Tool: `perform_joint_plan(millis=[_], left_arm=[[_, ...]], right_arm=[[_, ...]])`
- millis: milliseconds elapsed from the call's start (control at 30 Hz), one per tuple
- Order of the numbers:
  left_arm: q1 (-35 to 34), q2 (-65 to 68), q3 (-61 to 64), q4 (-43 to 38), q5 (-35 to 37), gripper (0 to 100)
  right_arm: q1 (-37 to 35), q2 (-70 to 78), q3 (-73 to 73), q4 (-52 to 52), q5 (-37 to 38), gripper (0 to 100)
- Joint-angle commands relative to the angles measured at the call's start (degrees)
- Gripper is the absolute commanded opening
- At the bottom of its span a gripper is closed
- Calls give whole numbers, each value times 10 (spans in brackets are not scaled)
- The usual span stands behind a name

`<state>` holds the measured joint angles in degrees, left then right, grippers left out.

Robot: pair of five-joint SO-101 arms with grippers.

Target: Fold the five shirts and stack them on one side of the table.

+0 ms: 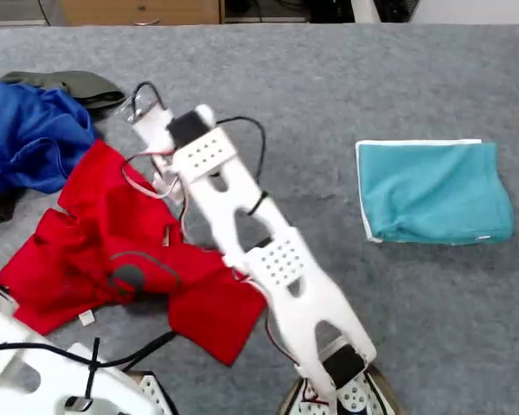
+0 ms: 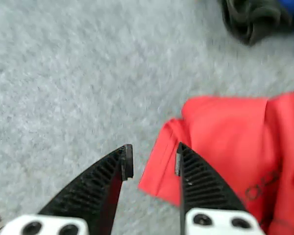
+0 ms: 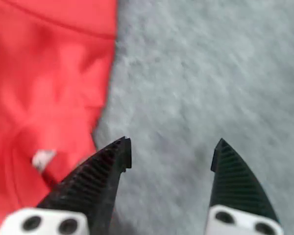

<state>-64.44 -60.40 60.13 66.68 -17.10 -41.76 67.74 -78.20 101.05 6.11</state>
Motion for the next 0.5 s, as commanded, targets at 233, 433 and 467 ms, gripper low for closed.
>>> perform_joint_plan(millis=[233,433,467], left_arm=[[46,-7,1,75,-22,150],[46,-7,-2,72,-22,150],[46,-7,-3,71,-22,150]], right_arm=[[-80,28,-20,6,0,277],[-69,41,-1,5,2,186],[-68,41,0,6,2,136]])
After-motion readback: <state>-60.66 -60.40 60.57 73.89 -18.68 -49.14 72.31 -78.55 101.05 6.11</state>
